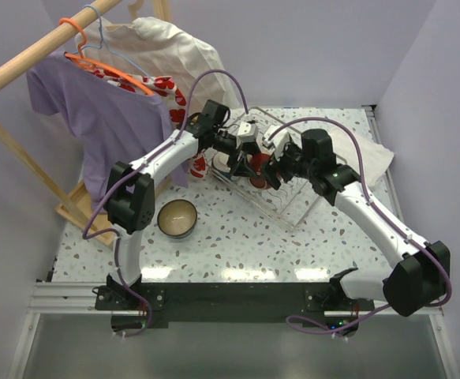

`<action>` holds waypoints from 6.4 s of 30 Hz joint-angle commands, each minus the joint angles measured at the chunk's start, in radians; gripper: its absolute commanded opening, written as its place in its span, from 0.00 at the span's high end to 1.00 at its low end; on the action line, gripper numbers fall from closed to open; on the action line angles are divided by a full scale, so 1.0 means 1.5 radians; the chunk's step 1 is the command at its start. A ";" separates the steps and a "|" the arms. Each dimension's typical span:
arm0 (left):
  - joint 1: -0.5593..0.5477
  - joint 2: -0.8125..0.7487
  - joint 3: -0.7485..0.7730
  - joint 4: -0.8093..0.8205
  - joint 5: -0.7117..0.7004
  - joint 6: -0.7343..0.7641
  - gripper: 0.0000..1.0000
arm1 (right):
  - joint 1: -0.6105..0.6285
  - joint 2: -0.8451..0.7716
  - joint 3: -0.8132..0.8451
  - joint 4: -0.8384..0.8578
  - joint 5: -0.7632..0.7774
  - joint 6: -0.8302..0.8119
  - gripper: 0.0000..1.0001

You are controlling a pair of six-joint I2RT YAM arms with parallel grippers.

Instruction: Unload the bowls from the dish rack

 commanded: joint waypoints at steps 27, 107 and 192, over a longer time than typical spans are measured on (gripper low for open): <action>-0.064 -0.222 -0.164 0.143 -0.267 0.015 0.67 | -0.050 -0.053 0.175 -0.187 0.228 0.517 0.01; -0.401 -0.693 -0.584 0.341 -0.920 -0.336 0.00 | -0.027 0.118 0.227 -0.242 0.136 0.478 1.00; 0.127 -1.264 -0.841 0.156 -1.015 -0.578 0.02 | 0.425 0.400 0.298 0.084 0.360 0.372 0.47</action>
